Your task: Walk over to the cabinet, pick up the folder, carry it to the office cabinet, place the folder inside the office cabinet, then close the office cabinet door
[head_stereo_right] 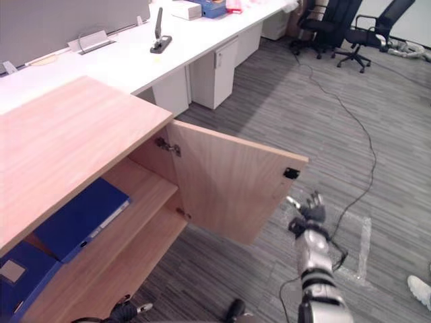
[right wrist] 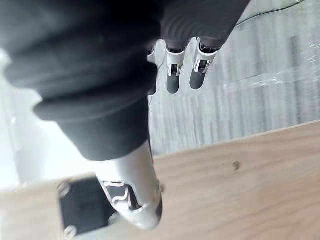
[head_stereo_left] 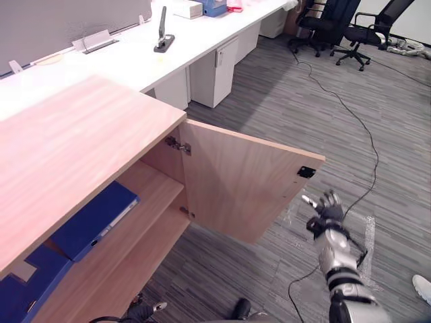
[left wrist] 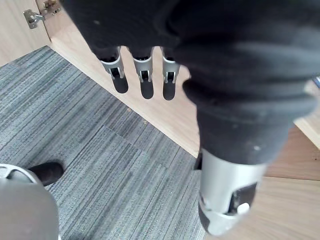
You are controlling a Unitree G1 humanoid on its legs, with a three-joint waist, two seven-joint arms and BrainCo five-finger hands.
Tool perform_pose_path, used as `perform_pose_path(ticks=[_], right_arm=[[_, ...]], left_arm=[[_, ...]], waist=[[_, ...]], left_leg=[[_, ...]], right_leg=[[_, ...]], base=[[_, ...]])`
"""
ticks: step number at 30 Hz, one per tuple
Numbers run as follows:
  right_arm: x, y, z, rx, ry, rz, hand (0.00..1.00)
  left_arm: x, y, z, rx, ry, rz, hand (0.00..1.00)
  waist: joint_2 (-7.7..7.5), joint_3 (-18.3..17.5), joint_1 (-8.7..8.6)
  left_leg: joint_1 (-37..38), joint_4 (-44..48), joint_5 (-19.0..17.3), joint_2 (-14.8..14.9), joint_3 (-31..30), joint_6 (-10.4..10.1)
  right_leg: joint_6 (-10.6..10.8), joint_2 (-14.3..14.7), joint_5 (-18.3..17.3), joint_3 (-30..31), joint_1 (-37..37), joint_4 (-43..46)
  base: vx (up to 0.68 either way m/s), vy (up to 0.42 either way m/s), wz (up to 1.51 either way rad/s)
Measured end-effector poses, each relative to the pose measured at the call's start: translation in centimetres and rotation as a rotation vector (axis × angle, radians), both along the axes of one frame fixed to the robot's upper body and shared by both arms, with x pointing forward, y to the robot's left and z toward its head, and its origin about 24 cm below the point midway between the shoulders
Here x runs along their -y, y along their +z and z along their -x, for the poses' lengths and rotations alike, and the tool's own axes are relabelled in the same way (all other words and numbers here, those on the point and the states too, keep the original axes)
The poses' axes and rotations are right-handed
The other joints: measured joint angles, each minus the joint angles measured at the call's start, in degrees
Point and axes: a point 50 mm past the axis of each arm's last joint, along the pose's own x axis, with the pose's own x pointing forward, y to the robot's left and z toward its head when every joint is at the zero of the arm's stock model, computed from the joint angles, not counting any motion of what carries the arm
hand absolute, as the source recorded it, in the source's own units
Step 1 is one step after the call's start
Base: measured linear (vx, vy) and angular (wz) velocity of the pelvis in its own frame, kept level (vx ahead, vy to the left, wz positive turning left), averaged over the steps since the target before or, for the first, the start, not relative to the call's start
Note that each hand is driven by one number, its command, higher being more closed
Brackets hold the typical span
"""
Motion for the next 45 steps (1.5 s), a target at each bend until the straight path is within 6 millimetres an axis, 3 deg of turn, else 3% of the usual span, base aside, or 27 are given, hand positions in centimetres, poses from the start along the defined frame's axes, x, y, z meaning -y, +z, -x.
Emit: perform_pose_path(ticks=[6, 7, 8, 9, 10, 11, 14, 17, 20, 22, 24, 26, 29, 33, 36, 39, 42, 45], right_arm=[[-0.1, 3.5, -3.9, -0.002, 0.062, 0.095, 0.00], [0.4, 3.8, -4.1, -0.005, 0.059, 0.108, 0.00], [1.1, 4.4, -4.2, -0.018, 0.052, 0.137, 0.00], [1.6, 4.7, -4.3, -0.029, 0.050, 0.154, 0.00], [2.1, 5.1, -4.5, -0.039, 0.048, 0.170, 0.00], [2.2, 5.1, -4.5, -0.046, 0.046, 0.166, 0.00], [2.3, 5.0, -4.7, -0.074, 0.042, 0.154, 0.00], [2.2, 5.5, -5.0, -0.067, 0.064, 0.170, 0.00], [1.8, 5.5, -5.1, -0.127, 0.186, 0.297, 0.00], [1.5, 5.2, -5.0, -0.240, 0.369, 0.507, 0.00], [1.4, 4.4, -3.9, -0.400, 0.608, 0.749, 0.00], [1.2, 2.8, -1.6, -0.566, 0.895, 0.911, 0.00], [-1.4, 1.2, 0.8, -0.639, 1.253, 0.897, 0.00], [-9.0, -0.4, 4.9, -0.580, 1.824, 0.834, 0.00], [-13.2, -0.2, 8.3, -0.453, 2.111, 0.772, 0.00], [-14.8, 1.7, 9.2, -0.303, 2.191, 0.827, 0.00], [-15.0, 3.5, 9.8, -0.180, 2.160, 0.833, 0.00], [-15.1, 3.8, 10.3, -0.130, 2.144, 0.823, 0.00]], left_arm=[[0.3, 0.1, -0.5, 0.026, -0.001, 0.039, 0.00], [0.2, 0.2, -0.5, 0.028, 0.001, 0.041, 0.00], [0.4, 0.2, -0.6, 0.040, -0.004, 0.045, 0.00], [0.6, 0.2, -0.6, 0.043, -0.005, 0.051, 0.00], [1.1, 0.1, -0.4, 0.041, -0.006, 0.062, 0.00], [1.0, 0.1, -0.2, 0.042, 0.003, 0.065, 0.00], [0.0, 0.2, 0.1, 0.031, 0.000, 0.041, 0.00], [-0.3, 0.1, 0.9, 0.016, 0.020, 0.039, 0.00], [-0.6, 0.0, 1.4, 0.010, 0.052, 0.041, 0.00], [-0.9, 0.0, 1.7, 0.004, 0.059, 0.039, 0.00], [-1.0, 0.0, 1.7, 0.001, 0.045, 0.054, 0.00], [-1.1, 0.0, 1.6, 0.004, 0.028, 0.071, 0.00], [-1.1, 0.1, 1.2, 0.012, 0.001, 0.093, 0.00], [-0.2, 0.3, -0.6, 0.052, -0.037, 0.133, 0.00], [0.3, 0.4, -1.0, 0.065, -0.042, 0.148, 0.00], [-0.8, 0.5, -0.8, 0.068, -0.011, 0.127, 0.00], [-2.8, 1.0, -1.0, 0.089, 0.075, 0.077, 0.00], [-5.0, 1.7, -1.4, 0.106, 0.102, 0.032, 0.00]], waist=[[0.14, -0.26, 0.80], [-0.50, -0.11, 1.18], [-0.44, -0.10, 1.30], [0.18, -0.29, 1.25], [1.55, -0.63, 1.23], [1.79, -0.90, 1.54], [0.27, -0.30, 1.35], [0.26, 0.00, 1.30], [0.15, 0.58, 0.69], [0.05, 0.96, -0.35], [-0.07, 1.18, -1.19], [-0.21, 1.23, -1.34], [-0.50, 1.08, -1.81], [-1.14, 0.63, -1.55], [-1.31, 0.61, -1.05], [-2.37, 0.48, -1.28], [-4.07, -0.29, -0.86], [-4.81, -0.81, -0.40]], left_leg=[[-0.79, 3.22, 0.41, -0.89, -2.32, -0.03], [-1.96, 5.71, -0.12, -1.03, -2.83, 0.16], [-2.46, 3.56, -3.17, -1.51, -3.84, 1.51], [-2.72, 0.85, -2.15, -1.12, -4.42, 1.25], [-4.02, -0.99, 1.53, 0.19, -5.17, 0.89], [-3.73, -1.34, 1.08, -0.10, -5.27, 0.92], [-3.79, -1.73, 1.34, -0.92, -5.78, 1.30], [-4.05, -2.13, 1.87, -1.07, -6.17, 1.37], [-4.09, -2.34, 2.12, -0.46, -6.52, 1.15], [-4.06, -2.54, 2.18, 0.19, -6.49, 1.03], [-3.78, -2.84, 2.30, 0.98, -6.16, 0.83], [-3.38, -3.12, 2.42, 1.96, -5.44, 0.57], [-3.39, -3.12, 2.56, 3.06, -5.16, 0.12], [-4.50, -2.90, 2.94, 4.31, -5.06, -0.46], [-5.04, -2.88, 3.02, 4.32, -4.58, -0.53], [-5.00, -2.76, 2.93, 3.99, -2.86, -0.44], [-5.13, -1.83, 2.26, 3.97, -2.06, -0.07], [-5.44, -1.04, 1.80, 3.95, -2.10, 0.18]], right_leg=[[0.41, -0.61, 1.66, -0.99, 2.93, -3.55], [0.58, -1.90, 1.84, -1.04, 3.48, -3.62], [1.07, -2.72, 2.23, -1.02, 3.88, -3.71], [1.41, -2.51, 2.50, -1.09, 3.94, -3.87], [1.71, -1.54, 2.99, -1.11, 3.98, -4.42], [1.97, -1.18, 3.78, -0.84, 3.97, -5.37], [2.01, -1.72, 4.47, -0.86, 3.97, -5.82], [1.92, -1.55, 5.04, -0.98, 3.96, -6.70], [1.88, -0.98, 5.03, -1.13, 3.96, -6.75], [1.52, -0.49, 4.77, -1.11, 3.96, -6.77], [1.07, 0.36, 4.40, -1.00, 3.92, -6.80], [0.44, 1.52, 3.84, -0.72, 3.91, -6.81], [-0.17, 2.96, 2.91, -0.55, 3.70, -6.79], [-1.21, 4.37, 2.47, -0.18, 2.46, -6.78], [-1.58, 4.50, 2.61, 0.37, 1.61, -6.75], [-1.84, 4.41, 3.10, 2.02, 0.84, -6.72], [-1.81, 4.32, 3.29, 2.74, 0.69, -6.68], [-1.67, 3.93, 3.56, 2.80, 0.72, -6.65]], base=[[-0.02, 0.013, 0.13], [-0.04, 0.044, 0.14], [-0.05, 0.042, 0.12], [-0.10, 0.042, 0.04], [-0.14, 0.057, -0.11], [-0.17, 0.065, -0.09], [-0.10, 0.019, 0.00], [-0.07, -0.032, 0.03], [-0.08, -0.063, 0.01], [-0.09, -0.079, -0.05], [-0.06, -0.084, -0.10], [-0.04, -0.095, -0.16], [-0.02, -0.079, -0.08], [-0.02, -0.064, -0.03], [-0.01, -0.008, -0.07], [-0.01, 0.050, -0.25], [-0.03, 0.043, -0.15], [-0.04, 0.039, -0.01]])
